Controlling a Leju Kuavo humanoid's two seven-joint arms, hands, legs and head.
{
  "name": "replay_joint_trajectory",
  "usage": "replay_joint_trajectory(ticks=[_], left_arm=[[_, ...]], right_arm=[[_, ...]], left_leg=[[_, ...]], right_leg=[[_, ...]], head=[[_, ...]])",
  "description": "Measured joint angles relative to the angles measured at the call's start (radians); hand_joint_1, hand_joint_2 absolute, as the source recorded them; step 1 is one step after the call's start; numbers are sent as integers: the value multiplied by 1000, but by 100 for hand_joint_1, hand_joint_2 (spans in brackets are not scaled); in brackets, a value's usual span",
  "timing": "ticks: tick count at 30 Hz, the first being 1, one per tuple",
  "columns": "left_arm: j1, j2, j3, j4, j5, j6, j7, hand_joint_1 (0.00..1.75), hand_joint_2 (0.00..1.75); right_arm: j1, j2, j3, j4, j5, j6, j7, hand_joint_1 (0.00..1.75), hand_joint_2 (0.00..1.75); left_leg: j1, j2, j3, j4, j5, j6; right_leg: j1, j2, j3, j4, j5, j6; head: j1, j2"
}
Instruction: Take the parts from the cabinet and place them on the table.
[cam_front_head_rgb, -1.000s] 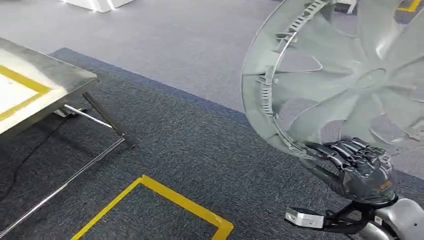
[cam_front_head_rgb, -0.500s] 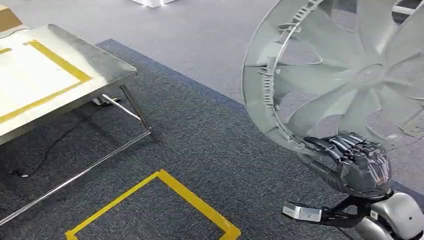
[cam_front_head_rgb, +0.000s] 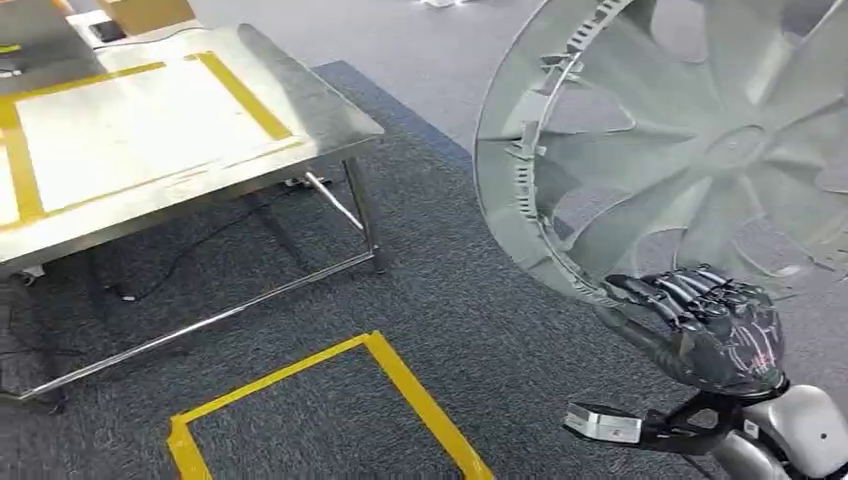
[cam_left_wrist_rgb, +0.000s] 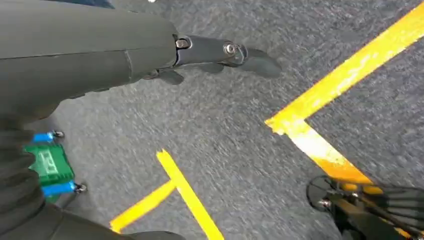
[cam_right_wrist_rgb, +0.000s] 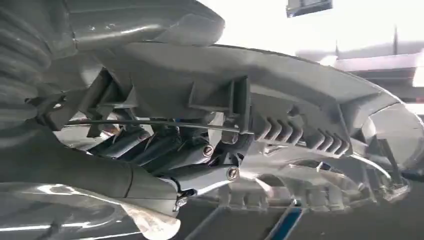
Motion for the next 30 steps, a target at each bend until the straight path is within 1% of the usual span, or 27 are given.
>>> replay_joint_trajectory(ticks=[1, 2, 3, 4, 5, 7, 8, 9, 10, 11, 12, 13, 14, 17, 18, 19, 20, 21, 22, 23, 24, 25, 26, 27, 28, 29, 30], left_arm=[[3, 0, 0, 0, 0, 0, 0, 0, 175], [5, 1, 0, 0, 0, 0, 0, 0, 175], [7, 1, -1, 1, 0, -1, 0, 0, 175], [5, -1, -2, 1, 0, 0, 0, 0, 175], [3, 0, -3, 1, 0, 0, 0, 0, 175], [0, -1, -6, 1, -1, 0, -1, 0, 175], [0, -2, -7, 1, -1, 0, -1, 0, 175], [2, -2, -7, 1, -1, 0, -3, 0, 175], [4, -2, -8, 1, -2, 0, -6, 0, 175], [5, -2, -8, 1, -3, -1, -9, 0, 175], [4, -1, -8, 1, -4, 0, -11, 0, 175], [3, 1, -8, 1, -6, 0, -16, 0, 175], [-2, 0, -9, 2, -9, 0, -18, 0, 175], [2, 1, -9, 2, -12, 0, -20, 0, 175], [4, 1, -10, 2, -13, 0, -21, 0, 175], [5, -2, -10, 2, -13, -1, -23, 0, 175], [1, -2, -10, 2, -15, -1, -23, 0, 175], [-4, -2, -10, 2, -18, 0, -23, 0, 175], [-5, -5, -10, 2, -19, -2, -23, 0, 175], [-5, -6, -10, 2, -20, -1, -23, 0, 175], [-4, -8, -10, 2, -21, -1, -22, 0, 175], [-2, -9, -10, 2, -21, -2, -21, 0, 175], [0, -11, -10, 2, -22, -2, -21, 0, 175], [1, -11, -10, 2, -22, -1, -21, 0, 175], [1, -10, -10, 2, -22, -1, -21, 0, 175], [-5, -9, -10, 2, -22, -1, -21, 0, 175], [-3, -9, -10, 2, -22, -1, -21, 0, 175]], right_arm=[[-3, 0, 2, 0, 0, 0, 0, 175, 175], [-5, 0, 3, 0, -1, 0, 1, 175, 175], [-8, 0, 3, 0, -1, 1, 1, 175, 175], [-7, 0, 3, 0, -1, 1, 3, 175, 175], [-7, 0, 2, 0, -4, 0, 4, 175, 175], [-7, 0, 1, 0, -3, 0, 5, 175, 175], [-7, 0, 3, 0, -3, 0, 4, 175, 175], [-7, 0, 5, 1, -3, 0, 4, 175, 175], [-8, 0, 6, 1, -3, 0, 4, 175, 175], [-9, 0, 6, 1, -3, 0, 4, 175, 175], [-11, 0, 6, 1, -3, 0, 4, 175, 175], [-14, 0, 6, 2, -4, 0, 4, 175, 175], [-15, 0, 7, 3, -5, 0, 4, 175, 175], [-24, 0, 10, 3, -4, 1, 4, 175, 175], [-24, 0, 10, 3, -3, 0, 4, 175, 175], [-26, 0, 11, 4, -3, 0, 4, 175, 175], [-28, 0, 11, 4, -3, 0, 5, 175, 175], [-25, 0, 8, 4, -3, -1, 5, 175, 175], [-21, 0, 8, 4, -2, -2, 6, 175, 175], [-17, 0, 8, 4, 0, -2, 5, 175, 175], [-12, 0, 8, 4, 0, -2, 4, 175, 175], [-9, 0, 8, 4, 0, -2, 5, 175, 175], [-9, 0, 8, 4, 0, -1, 6, 175, 175], [-9, 0, 8, 4, 0, -1, 8, 175, 175], [-8, 0, 8, 5, -1, -1, 8, 175, 175], [-6, 0, 7, 6, -1, -1, 8, 175, 175], [-7, 0, 6, 8, 0, -1, 8, 175, 175]], left_leg=[[2, -13, 0, -6, 4, -6], [2, -25, -3, -3, 3, -10], [-3, 18, -3, 6, -2, -16], [-6, 77, -19, 38, -22, -23], [-2, 103, -50, 98, -51, -29], [6, 120, -132, 258, -112, -34], [7, 121, -153, 292, -111, -34], [7, 121, -149, 280, -91, -32], [7, 123, -129, 234, -54, -27], [3, 129, -95, 158, -8, -16], [-5, 149, -53, 68, 38, 0], [-21, 204, -28, 26, 31, 20], [-29, 216, -19, 6, 25, 27], [-31, 180, -19, -10, 23, 30], [-13, 169, 4, -38, 34, 31], [-14, 158, 15, -49, 35, 31], [-12, 147, 17, -50, 36, 33], [-10, 131, 17, -50, 35, 34], [-10, 117, 18, -50, 33, 36], [-10, 102, 18, -48, 30, 35], [-9, 88, 20, -46, 28, 35], [-7, 73, 23, -44, 24, 32], [-5, 59, 27, -39, 19, 28], [-2, 44, 29, -31, 11, 21], [1, 32, 27, -23, 4, 15], [-4, 19, 15, -5, -2, 9], [-1, 9, 10, -11, 1, 4]], right_leg=[[3, -10, 1, 2, 1, -7], [-3, -24, 6, -3, 2, -15], [-3, -39, 12, -7, 2, -21], [-2, -51, 18, -9, -2, -29], [1, -67, 22, -9, -4, -34], [6, -99, 28, -9, -12, -38], [8, -113, 32, -9, -16, -39], [10, -126, 37, -9, -20, -38], [12, -138, 43, -9, -24, -38], [16, -150, 51, -10, -30, -37], [19, -163, 60, -11, -36, -36], [17, -175, 59, -16, -40, -34], [26, -183, 66, -17, -44, -26], [27, -223, 85, -35, -44, -16], [25, -215, 85, -40, -55, -10], [23, -160, 86, -20, -63, -9], [24, -119, 54, 39, -89, -9], [23, -99, 5, 124, -120, -6], [22, -92, -43, 197, -142, -3], [22, -89, -85, 248, -146, -1], [22, -88, -101, 249, -123, 1], [21, -87, -94, 209, -80, 4], [18, -85, -68, 132, -23, 6], [12, -64, -30, 37, 36, 10], [7, -22, -13, 7, 24, 13], [3, 4, 6, -24, 14, 8], [9, -8, 3, -11, 12, -4]], head=[[-1, 0], [0, 0], [-1, 0], [-14, 0], [-13, 0], [-14, 0], [-14, 0], [-15, 0], [-14, 0], [-14, 0], [-14, 0], [-12, 0], [-14, 0], [-19, 0], [-16, 0], [-13, -1], [-13, 0], [-8, 0], [-6, 0], [-7, 0], [-4, 0], [-4, 0], [-5, 0], [-4, 0], [-5, 0], [-1, 0], [2, 0]])
